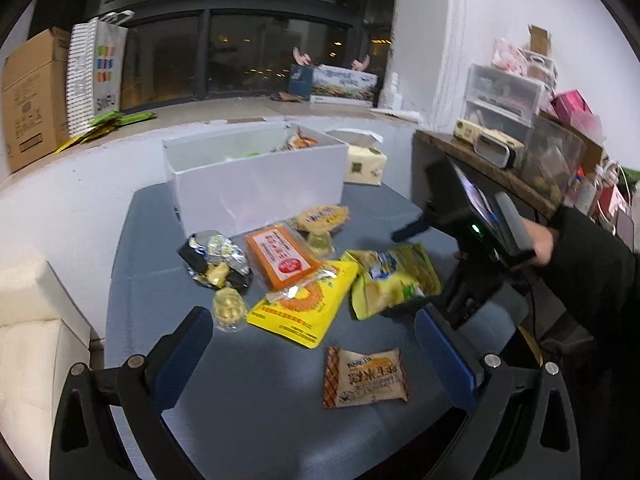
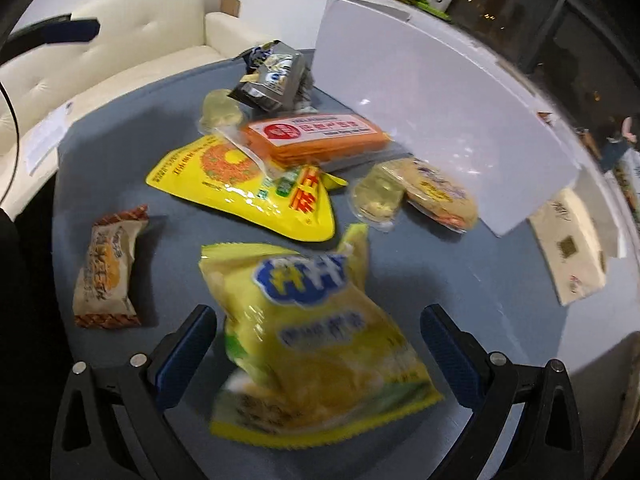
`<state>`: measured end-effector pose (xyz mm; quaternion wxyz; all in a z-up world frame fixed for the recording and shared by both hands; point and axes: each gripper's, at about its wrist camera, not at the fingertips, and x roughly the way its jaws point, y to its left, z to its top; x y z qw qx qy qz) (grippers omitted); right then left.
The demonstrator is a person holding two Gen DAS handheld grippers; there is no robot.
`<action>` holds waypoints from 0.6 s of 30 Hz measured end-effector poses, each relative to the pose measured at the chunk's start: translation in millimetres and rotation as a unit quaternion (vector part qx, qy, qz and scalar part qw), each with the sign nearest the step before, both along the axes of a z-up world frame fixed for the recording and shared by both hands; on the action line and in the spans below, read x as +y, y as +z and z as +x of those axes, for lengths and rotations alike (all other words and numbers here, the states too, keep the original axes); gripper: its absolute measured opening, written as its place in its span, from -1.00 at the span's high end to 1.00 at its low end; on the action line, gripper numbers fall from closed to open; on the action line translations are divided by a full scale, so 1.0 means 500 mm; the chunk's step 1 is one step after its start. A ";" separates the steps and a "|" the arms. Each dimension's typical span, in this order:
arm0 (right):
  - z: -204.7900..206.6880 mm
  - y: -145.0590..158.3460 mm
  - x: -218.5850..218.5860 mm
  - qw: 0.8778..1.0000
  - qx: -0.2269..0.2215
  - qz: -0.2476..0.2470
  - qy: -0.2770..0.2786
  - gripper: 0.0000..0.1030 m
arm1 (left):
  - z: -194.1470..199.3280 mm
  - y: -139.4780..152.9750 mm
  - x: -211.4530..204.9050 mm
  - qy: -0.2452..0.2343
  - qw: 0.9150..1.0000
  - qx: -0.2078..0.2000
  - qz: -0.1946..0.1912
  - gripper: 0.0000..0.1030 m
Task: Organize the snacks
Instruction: 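Grasp the yellow potato-stick bag with the right tool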
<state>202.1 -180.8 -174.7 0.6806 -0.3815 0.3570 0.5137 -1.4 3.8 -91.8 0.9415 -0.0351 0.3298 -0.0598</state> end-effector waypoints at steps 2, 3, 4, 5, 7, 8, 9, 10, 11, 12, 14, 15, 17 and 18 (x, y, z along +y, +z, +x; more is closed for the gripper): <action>-0.001 -0.014 0.007 1.000 0.006 -0.018 0.007 -0.71 | 0.005 -0.008 -0.014 -0.012 1.000 0.011 0.010 -1.00; -0.003 -0.017 0.007 1.000 0.001 -0.019 0.009 -0.28 | 0.006 -0.012 -0.019 -0.016 1.000 0.015 0.014 -1.00; -0.005 -0.008 -0.001 1.000 0.006 0.001 0.005 -0.25 | 0.009 -0.017 -0.026 -0.020 0.999 0.020 0.020 -1.00; -0.005 -0.003 -0.006 1.000 0.007 0.011 -0.003 -0.15 | 0.009 -0.020 -0.030 -0.023 0.999 0.024 0.022 -1.00; -0.006 0.003 -0.025 0.999 0.027 0.033 -0.022 -0.12 | 0.008 -0.030 -0.043 -0.034 0.999 0.031 0.028 -1.00; -0.003 0.007 -0.039 0.997 0.051 0.048 -0.042 -0.11 | 0.009 -0.035 -0.047 -0.040 0.998 0.035 0.028 -1.00; -0.004 0.012 -0.051 0.994 0.063 0.062 -0.057 -0.10 | 0.011 -0.040 -0.050 -0.044 0.998 0.040 0.028 -1.00; -0.012 0.024 -0.076 0.990 0.074 0.093 -0.076 -0.10 | 0.013 -0.047 -0.056 -0.048 0.997 0.046 0.031 -1.00; -0.015 0.031 -0.089 0.987 0.086 0.108 -0.085 -0.10 | 0.016 -0.050 -0.058 -0.052 0.997 0.049 0.033 -1.00; -0.020 0.042 -0.108 0.982 0.099 0.129 -0.099 -0.10 | 0.018 -0.056 -0.063 -0.057 0.996 0.053 0.033 -1.00; -0.034 0.069 -0.149 0.969 0.123 0.174 -0.129 -0.10 | 0.025 -0.070 -0.072 -0.069 0.995 0.064 0.029 -1.00; -0.042 0.085 -0.170 0.962 0.124 0.195 -0.143 -0.10 | 0.028 -0.076 -0.077 -0.072 0.995 0.068 0.028 -1.00; -0.051 0.108 -0.198 0.954 0.129 0.213 -0.169 -0.10 | 0.039 -0.094 -0.088 -0.080 0.993 0.083 0.026 -1.00; -0.059 0.122 -0.216 0.949 0.125 0.228 -0.181 -0.10 | 0.046 -0.104 -0.094 -0.081 0.992 0.091 0.029 -1.00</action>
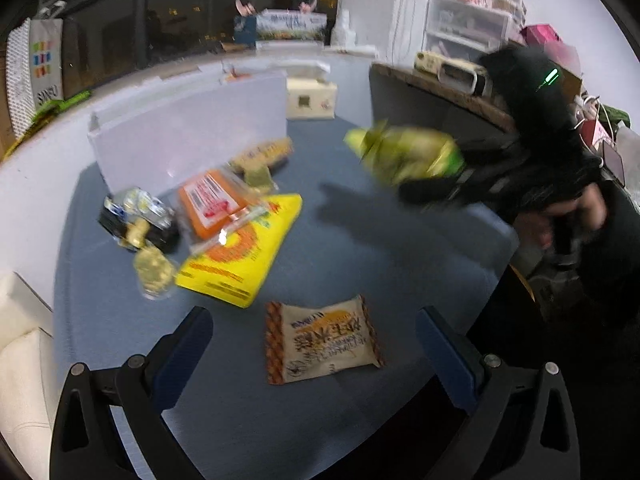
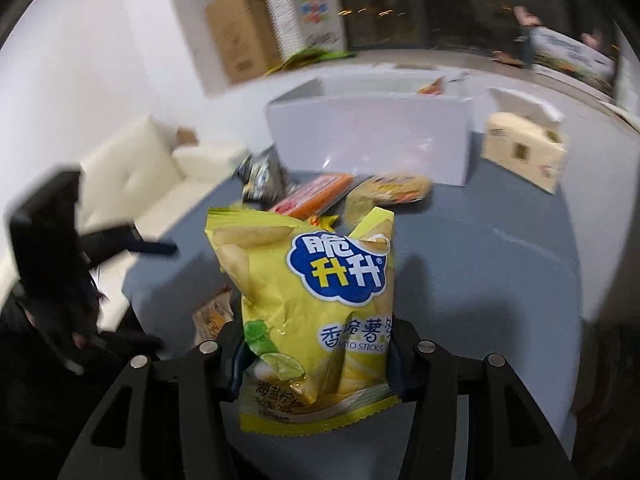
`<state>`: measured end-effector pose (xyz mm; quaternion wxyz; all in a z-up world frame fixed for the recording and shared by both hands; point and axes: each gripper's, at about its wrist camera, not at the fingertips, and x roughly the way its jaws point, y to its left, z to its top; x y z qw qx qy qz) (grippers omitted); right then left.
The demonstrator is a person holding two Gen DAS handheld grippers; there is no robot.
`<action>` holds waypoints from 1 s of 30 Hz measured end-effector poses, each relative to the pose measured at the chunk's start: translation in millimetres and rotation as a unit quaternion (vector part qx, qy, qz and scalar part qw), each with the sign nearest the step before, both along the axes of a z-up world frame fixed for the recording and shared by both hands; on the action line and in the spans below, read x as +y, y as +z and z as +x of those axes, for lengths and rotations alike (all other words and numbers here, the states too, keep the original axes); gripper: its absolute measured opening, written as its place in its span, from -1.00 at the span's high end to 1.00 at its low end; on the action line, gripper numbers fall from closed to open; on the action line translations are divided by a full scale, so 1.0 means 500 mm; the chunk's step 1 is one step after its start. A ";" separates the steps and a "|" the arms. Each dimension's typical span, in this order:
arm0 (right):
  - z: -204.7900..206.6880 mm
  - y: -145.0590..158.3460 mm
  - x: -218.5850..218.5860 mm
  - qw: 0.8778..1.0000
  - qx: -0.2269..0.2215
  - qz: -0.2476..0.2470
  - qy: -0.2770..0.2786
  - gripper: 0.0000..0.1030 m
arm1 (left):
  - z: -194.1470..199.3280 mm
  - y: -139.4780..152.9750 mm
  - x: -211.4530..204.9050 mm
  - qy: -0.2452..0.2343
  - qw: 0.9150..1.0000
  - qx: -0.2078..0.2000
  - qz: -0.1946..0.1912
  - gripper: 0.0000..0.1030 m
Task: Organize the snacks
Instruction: 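Grasp the yellow potato-stick bag with the right tool, then lift the potato-stick bag with the right tool while the left grasps a cookie packet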
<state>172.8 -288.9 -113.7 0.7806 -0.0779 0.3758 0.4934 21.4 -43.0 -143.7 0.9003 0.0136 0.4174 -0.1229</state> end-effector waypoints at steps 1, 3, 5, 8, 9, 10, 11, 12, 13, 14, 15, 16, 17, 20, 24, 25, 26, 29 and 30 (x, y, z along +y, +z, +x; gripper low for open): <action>-0.008 0.013 -0.017 1.000 0.000 0.017 -0.006 -0.10 | 0.005 -0.009 -0.006 -0.001 1.000 0.007 0.005 -1.00; -0.013 0.028 -0.034 0.999 0.001 0.035 -0.016 -0.10 | 0.014 -0.025 -0.014 -0.008 1.000 0.021 0.007 -1.00; -0.027 0.042 -0.051 0.999 -0.005 0.045 -0.025 -0.10 | 0.027 -0.040 -0.017 -0.002 0.999 0.037 0.011 -1.00; -0.041 0.051 -0.064 0.998 -0.008 0.052 -0.035 -0.10 | 0.045 -0.064 -0.018 0.015 0.998 0.061 0.016 -1.00; -0.042 0.051 -0.067 0.998 -0.007 0.053 -0.036 -0.11 | 0.049 -0.069 -0.018 0.017 0.998 0.066 0.016 -1.00; -0.044 0.053 -0.068 0.998 -0.005 0.053 -0.035 -0.11 | 0.057 -0.076 -0.018 0.017 0.997 0.075 0.013 -1.00; -0.046 0.052 -0.066 0.998 -0.008 0.050 -0.036 -0.11 | 0.064 -0.083 -0.019 0.018 0.996 0.084 0.014 -1.00; -0.047 0.052 -0.062 0.998 -0.013 0.047 -0.038 -0.11 | 0.070 -0.088 -0.019 0.020 0.996 0.090 0.016 -0.98; -0.047 0.052 -0.062 0.998 -0.013 0.049 -0.039 -0.11 | 0.077 -0.093 -0.020 0.018 0.995 0.098 0.017 -0.92; -0.045 0.052 -0.063 0.998 -0.012 0.052 -0.040 -0.11 | 0.080 -0.095 -0.018 0.016 0.995 0.101 0.015 -0.85; -0.046 0.054 -0.066 0.998 -0.012 0.055 -0.042 -0.11 | 0.078 -0.091 -0.017 0.016 0.996 0.092 0.012 -0.61; -0.047 0.057 -0.070 0.998 -0.012 0.054 -0.043 -0.11 | 0.077 -0.088 -0.016 0.014 0.996 0.086 0.009 -0.43; -0.046 0.055 -0.071 0.997 -0.011 0.055 -0.044 -0.11 | 0.076 -0.088 -0.015 0.012 0.996 0.087 0.004 -0.40; -0.048 0.057 -0.071 0.997 -0.009 0.060 -0.043 -0.11 | 0.064 -0.072 -0.006 0.013 0.998 0.065 -0.008 -0.13; -0.045 0.062 -0.062 0.997 -0.010 0.067 -0.035 -0.11 | 0.046 -0.031 0.023 0.028 0.999 0.034 -0.029 0.65; -0.045 0.060 -0.056 0.997 -0.013 0.060 -0.037 -0.11 | 0.042 -0.029 0.026 0.030 0.999 0.033 -0.021 0.67; -0.042 0.058 -0.053 0.998 -0.011 0.059 -0.037 -0.11 | 0.040 -0.031 0.024 0.032 0.999 0.032 -0.017 0.67; -0.041 0.052 -0.046 0.998 -0.008 0.056 -0.035 -0.11 | 0.038 -0.042 0.045 0.046 0.997 0.047 -0.031 0.66; -0.041 0.050 -0.044 0.998 -0.009 0.054 -0.035 -0.11 | 0.035 -0.042 0.045 0.053 0.997 0.045 -0.021 0.35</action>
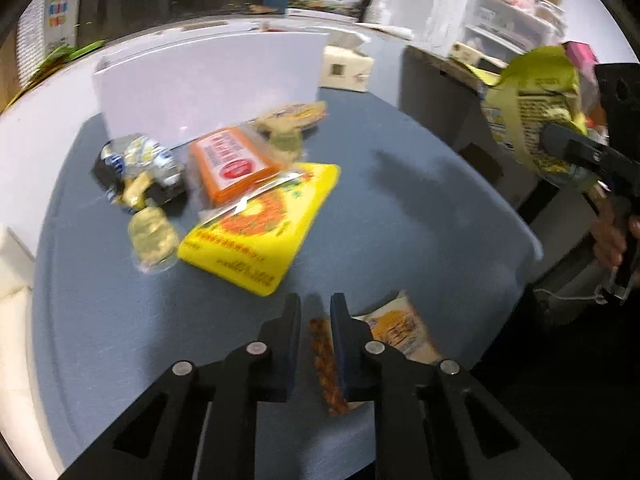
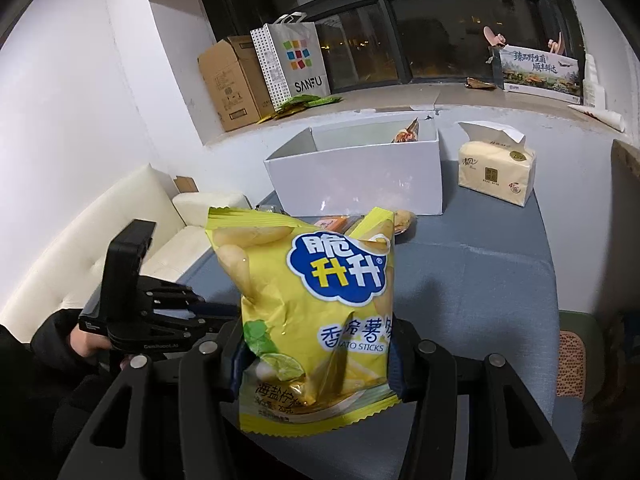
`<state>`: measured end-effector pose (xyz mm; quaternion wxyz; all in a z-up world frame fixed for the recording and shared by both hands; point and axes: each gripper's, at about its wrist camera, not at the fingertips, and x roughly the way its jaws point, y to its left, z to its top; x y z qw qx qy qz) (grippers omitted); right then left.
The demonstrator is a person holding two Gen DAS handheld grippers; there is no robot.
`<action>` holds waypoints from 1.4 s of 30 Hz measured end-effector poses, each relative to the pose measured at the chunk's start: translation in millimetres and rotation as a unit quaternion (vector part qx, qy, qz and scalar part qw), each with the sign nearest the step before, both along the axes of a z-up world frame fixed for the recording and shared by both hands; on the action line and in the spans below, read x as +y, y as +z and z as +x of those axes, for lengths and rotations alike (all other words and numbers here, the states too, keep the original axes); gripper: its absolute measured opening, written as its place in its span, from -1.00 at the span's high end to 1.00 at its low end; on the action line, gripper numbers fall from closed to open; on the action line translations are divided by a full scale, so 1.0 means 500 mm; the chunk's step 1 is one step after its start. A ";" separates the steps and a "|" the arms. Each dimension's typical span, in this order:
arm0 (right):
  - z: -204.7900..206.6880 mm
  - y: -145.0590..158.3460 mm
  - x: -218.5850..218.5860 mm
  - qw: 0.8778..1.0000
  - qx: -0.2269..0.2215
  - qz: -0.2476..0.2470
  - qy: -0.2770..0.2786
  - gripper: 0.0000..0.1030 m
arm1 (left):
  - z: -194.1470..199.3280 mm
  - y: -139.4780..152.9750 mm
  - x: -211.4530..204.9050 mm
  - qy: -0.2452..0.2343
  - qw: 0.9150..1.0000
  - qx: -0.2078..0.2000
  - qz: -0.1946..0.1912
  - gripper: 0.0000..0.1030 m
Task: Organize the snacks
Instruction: 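Lift the potato-stick bag with the right tool while the left grasps a cookie packet, then drop the potato-stick bag and cookie packet into the white box, opening both tools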
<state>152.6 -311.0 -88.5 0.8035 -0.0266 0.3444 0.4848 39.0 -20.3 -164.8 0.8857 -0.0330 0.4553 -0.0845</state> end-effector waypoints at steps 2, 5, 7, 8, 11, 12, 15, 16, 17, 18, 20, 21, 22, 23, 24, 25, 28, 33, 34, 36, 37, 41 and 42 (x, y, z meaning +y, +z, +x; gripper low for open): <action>0.000 -0.002 0.001 1.000 0.003 0.001 0.001 -0.11 | -0.012 0.009 -0.001 0.004 1.000 -0.010 0.010 -0.66; 0.002 -0.006 0.002 1.000 0.005 0.001 0.002 -0.11 | -0.033 0.028 0.002 0.000 0.999 -0.029 -0.024 -1.00; 0.001 -0.010 0.006 1.000 0.009 0.001 0.005 -0.11 | -0.030 0.028 -0.015 -0.014 1.000 -0.026 -0.009 -1.00; 0.000 -0.011 0.008 1.000 0.008 0.000 0.006 -0.11 | -0.027 0.023 -0.027 -0.022 0.999 -0.023 0.012 -1.00; -0.006 -0.015 0.014 1.000 0.006 -0.004 0.011 -0.11 | -0.016 0.003 -0.051 -0.043 0.999 -0.003 0.022 -1.00; -0.007 -0.017 0.015 1.000 0.007 -0.005 0.012 -0.11 | -0.015 -0.003 -0.060 -0.051 0.998 0.001 0.022 -1.00; -0.005 -0.022 0.016 1.000 0.013 -0.004 0.013 -0.11 | -0.008 -0.018 -0.088 -0.072 0.996 0.012 0.043 -1.00; -0.005 -0.024 0.016 1.000 0.015 -0.002 0.013 -0.11 | -0.004 -0.026 -0.100 -0.078 0.995 0.015 0.055 -1.00; -0.006 -0.025 0.016 1.000 0.015 -0.002 0.013 -0.11 | 0.004 -0.038 -0.110 -0.083 0.994 0.019 0.068 -1.00; -0.006 -0.027 0.016 1.000 0.016 -0.002 0.014 -0.11 | 0.008 -0.048 -0.115 -0.086 0.993 0.023 0.079 -1.00; -0.008 -0.030 0.017 1.000 0.017 -0.003 0.014 -0.11 | 0.007 -0.058 -0.123 -0.095 0.992 0.025 0.075 -0.97; -0.008 -0.031 0.018 1.000 0.018 -0.004 0.014 -0.11 | 0.013 -0.059 -0.123 -0.100 0.992 0.026 0.067 -0.72; -0.008 -0.033 0.020 1.000 0.019 -0.004 0.015 -0.11 | 0.016 -0.057 -0.123 -0.096 0.993 0.018 0.071 -0.49; -0.007 -0.035 0.020 1.000 0.021 -0.004 0.016 -0.11 | 0.019 -0.051 -0.116 -0.088 0.994 0.017 0.066 -0.43; -0.007 -0.036 0.021 1.000 0.021 -0.005 0.016 -0.11 | 0.022 -0.048 -0.105 -0.077 0.995 0.019 0.056 -0.32; -0.007 -0.037 0.023 1.000 0.022 -0.005 0.017 -0.11 | 0.024 -0.043 -0.094 -0.067 0.996 0.019 0.047 -0.24; -0.008 -0.038 0.030 1.000 0.022 -0.005 0.022 -0.11 | 0.022 -0.036 -0.072 -0.053 0.998 0.014 0.027 -0.17; -0.009 -0.041 0.042 0.999 0.023 -0.008 0.025 -0.11 | 0.003 -0.012 -0.046 -0.040 0.999 -0.019 0.015 -0.15; -0.009 -0.039 0.044 0.999 0.023 -0.008 0.026 -0.11 | 0.006 -0.007 -0.039 -0.036 0.999 -0.027 0.013 -0.15; -0.008 -0.036 0.049 0.999 0.020 -0.009 0.028 -0.11 | -0.004 0.020 -0.019 -0.022 0.998 -0.052 0.000 -0.15; -0.004 -0.030 0.056 0.999 0.017 -0.010 0.030 -0.11 | -0.007 0.039 -0.009 -0.017 0.998 -0.064 -0.006 -0.15; 0.023 0.011 0.084 1.000 -0.006 -0.002 0.026 -0.11 | 0.002 0.138 0.026 -0.006 0.992 -0.125 0.002 -0.15; 0.033 0.024 0.091 1.000 -0.010 0.004 0.024 -0.11 | 0.011 0.165 0.036 -0.002 0.990 -0.141 0.001 -0.15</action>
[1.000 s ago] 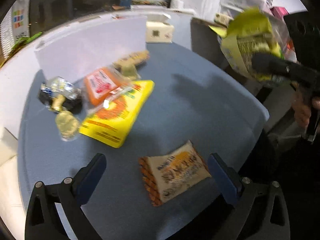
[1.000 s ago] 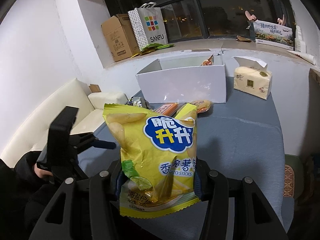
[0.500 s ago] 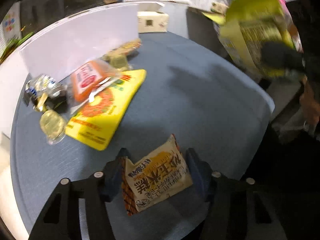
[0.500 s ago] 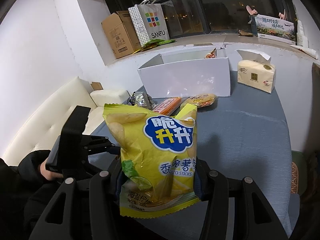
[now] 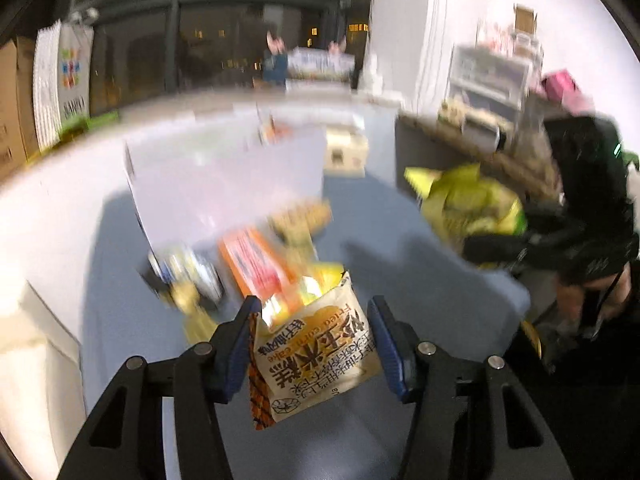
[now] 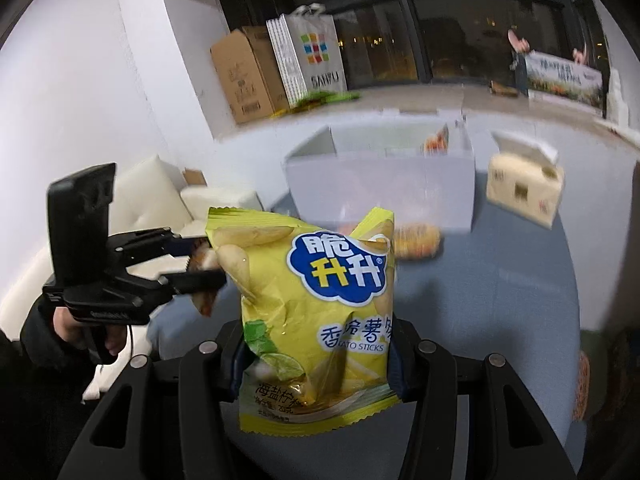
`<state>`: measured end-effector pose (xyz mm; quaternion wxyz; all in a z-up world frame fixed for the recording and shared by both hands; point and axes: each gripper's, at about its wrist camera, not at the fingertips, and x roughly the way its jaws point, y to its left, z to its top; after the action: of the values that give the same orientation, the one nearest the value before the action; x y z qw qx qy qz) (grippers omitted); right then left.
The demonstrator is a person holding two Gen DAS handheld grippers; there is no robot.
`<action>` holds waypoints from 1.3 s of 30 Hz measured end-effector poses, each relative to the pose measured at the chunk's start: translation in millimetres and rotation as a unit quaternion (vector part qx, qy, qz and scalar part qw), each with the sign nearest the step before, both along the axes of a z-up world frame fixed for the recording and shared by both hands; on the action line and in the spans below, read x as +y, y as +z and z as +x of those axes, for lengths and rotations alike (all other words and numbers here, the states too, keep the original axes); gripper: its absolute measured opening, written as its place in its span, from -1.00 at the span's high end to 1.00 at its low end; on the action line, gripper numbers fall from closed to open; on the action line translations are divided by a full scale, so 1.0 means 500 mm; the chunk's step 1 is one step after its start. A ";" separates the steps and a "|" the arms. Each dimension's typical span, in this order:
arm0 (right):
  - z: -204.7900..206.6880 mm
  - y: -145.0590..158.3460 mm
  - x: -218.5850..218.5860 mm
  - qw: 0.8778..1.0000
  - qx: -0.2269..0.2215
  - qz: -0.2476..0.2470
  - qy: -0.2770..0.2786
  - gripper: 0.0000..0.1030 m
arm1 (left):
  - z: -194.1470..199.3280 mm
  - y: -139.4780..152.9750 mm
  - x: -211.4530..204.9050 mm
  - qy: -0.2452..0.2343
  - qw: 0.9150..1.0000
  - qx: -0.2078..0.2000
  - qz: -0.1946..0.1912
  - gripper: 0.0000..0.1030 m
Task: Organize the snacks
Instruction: 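Drop the potato-stick bag and cookie packet into the white box, opening both tools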
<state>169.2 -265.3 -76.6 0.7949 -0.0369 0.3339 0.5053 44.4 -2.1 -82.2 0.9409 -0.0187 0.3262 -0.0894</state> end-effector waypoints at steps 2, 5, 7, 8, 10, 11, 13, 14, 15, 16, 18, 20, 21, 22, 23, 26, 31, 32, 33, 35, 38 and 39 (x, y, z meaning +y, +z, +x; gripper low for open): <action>0.029 0.036 0.027 1.000 -0.017 0.008 -0.008 -0.11 | 0.026 0.039 0.023 0.007 1.000 -0.025 0.001 -0.15; 0.083 0.087 0.076 0.999 -0.030 0.026 -0.020 -0.11 | 0.079 0.101 0.073 0.020 0.998 -0.064 0.000 -0.15; 0.134 0.114 0.117 0.999 -0.017 0.038 -0.032 -0.11 | 0.124 0.139 0.110 0.031 0.996 -0.079 -0.006 -0.15; 0.156 0.122 0.135 0.998 -0.012 0.040 -0.035 -0.11 | 0.159 0.154 0.133 0.038 0.996 -0.084 -0.015 -0.15; 0.211 0.134 0.183 0.998 -0.002 0.039 -0.047 -0.11 | 0.210 0.164 0.171 0.048 0.995 -0.085 -0.026 -0.15; 0.232 0.136 0.201 0.998 0.003 0.038 -0.050 -0.11 | 0.249 0.165 0.192 0.055 0.995 -0.081 -0.034 -0.15; 0.291 0.134 0.246 0.997 0.017 0.032 -0.064 -0.11 | 0.296 0.162 0.217 0.061 0.995 -0.073 -0.041 -0.15; 0.312 0.130 0.262 0.997 0.024 0.030 -0.069 -0.11 | 0.332 0.155 0.236 0.071 0.994 -0.066 -0.047 -0.15; 0.337 0.126 0.277 0.996 0.034 0.028 -0.073 -0.11 | 0.355 0.147 0.247 0.072 0.994 -0.060 -0.059 -0.15; 0.368 0.120 0.296 0.996 0.043 0.022 -0.078 -0.11 | 0.385 0.137 0.263 0.074 0.993 -0.051 -0.075 -0.15; 0.410 0.106 0.320 0.994 0.057 0.011 -0.088 -0.11 | 0.435 0.120 0.281 0.078 0.993 -0.038 -0.081 -0.15; 0.445 0.093 0.337 0.993 0.069 0.005 -0.090 -0.13 | 0.470 0.104 0.292 0.090 0.993 -0.028 -0.076 -0.19; 0.461 0.088 0.344 0.993 0.069 -0.005 -0.094 -0.23 | 0.482 0.093 0.297 0.104 0.992 -0.017 -0.071 -0.29; 0.473 0.085 0.348 0.992 0.064 -0.016 -0.106 -0.41 | 0.491 0.084 0.303 0.119 0.990 -0.007 -0.075 -0.54; 0.482 0.083 0.348 0.991 0.062 -0.020 -0.115 -0.88 | 0.498 0.075 0.314 0.129 0.988 -0.001 -0.088 -0.77; 0.495 0.085 0.331 0.989 0.055 -0.006 -0.140 -1.00 | 0.496 0.061 0.322 0.139 0.985 0.002 -0.106 -1.00; 0.491 0.086 0.321 0.989 0.049 -0.010 -0.140 -1.00 | 0.480 0.056 0.308 0.137 0.986 0.006 -0.089 -1.00; 0.488 0.089 0.318 0.989 0.047 -0.010 -0.140 -1.00 | 0.475 0.059 0.305 0.136 0.987 0.003 -0.089 -1.00; 0.485 0.092 0.317 0.989 0.045 -0.009 -0.139 -1.00 | 0.474 0.060 0.304 0.134 0.987 0.000 -0.088 -1.00; 0.470 0.101 0.312 0.990 0.037 -0.006 -0.134 -1.00 | 0.458 0.070 0.294 0.132 0.989 -0.010 -0.073 -1.00; 0.437 0.122 0.303 0.992 0.017 -0.002 -0.121 -1.00 | 0.422 0.089 0.276 0.124 0.991 -0.024 -0.047 -1.00; 0.421 0.131 0.297 0.993 0.007 0.001 -0.116 -1.00 | 0.407 0.097 0.269 0.119 0.992 -0.029 -0.042 -1.00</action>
<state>379.6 -116.6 -11.0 0.8456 0.0061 0.3413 0.4105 248.0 132.4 -33.5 0.9523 -0.0940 0.2903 0.0091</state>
